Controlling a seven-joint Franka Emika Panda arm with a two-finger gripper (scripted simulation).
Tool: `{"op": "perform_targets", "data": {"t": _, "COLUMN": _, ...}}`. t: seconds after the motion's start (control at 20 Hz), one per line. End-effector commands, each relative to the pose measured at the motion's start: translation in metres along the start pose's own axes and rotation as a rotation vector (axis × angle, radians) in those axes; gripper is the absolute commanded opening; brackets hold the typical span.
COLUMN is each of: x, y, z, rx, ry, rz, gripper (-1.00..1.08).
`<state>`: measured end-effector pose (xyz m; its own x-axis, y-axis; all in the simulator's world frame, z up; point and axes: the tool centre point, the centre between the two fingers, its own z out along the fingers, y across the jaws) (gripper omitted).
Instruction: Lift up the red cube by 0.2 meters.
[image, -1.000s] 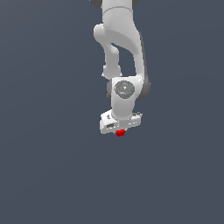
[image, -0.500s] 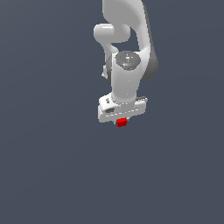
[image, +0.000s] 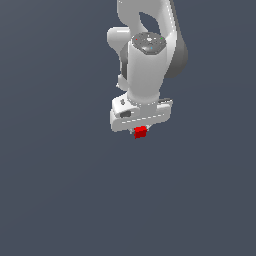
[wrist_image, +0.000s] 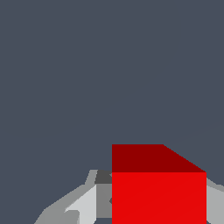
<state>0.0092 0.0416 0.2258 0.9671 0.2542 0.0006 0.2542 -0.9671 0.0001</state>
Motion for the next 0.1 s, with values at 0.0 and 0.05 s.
{"op": "perform_targets", "data": {"t": 0.0, "x": 0.0004, "y": 0.0001, "z": -0.0039, "rx": 0.0, "ry": -0.001, "rz": 0.0, "gripper": -1.0}}
{"op": "perform_targets", "data": {"t": 0.05, "x": 0.0005, "y": 0.0001, "z": -0.0041, "rx": 0.0, "ry": -0.001, "rz": 0.0, "gripper": -1.0}}
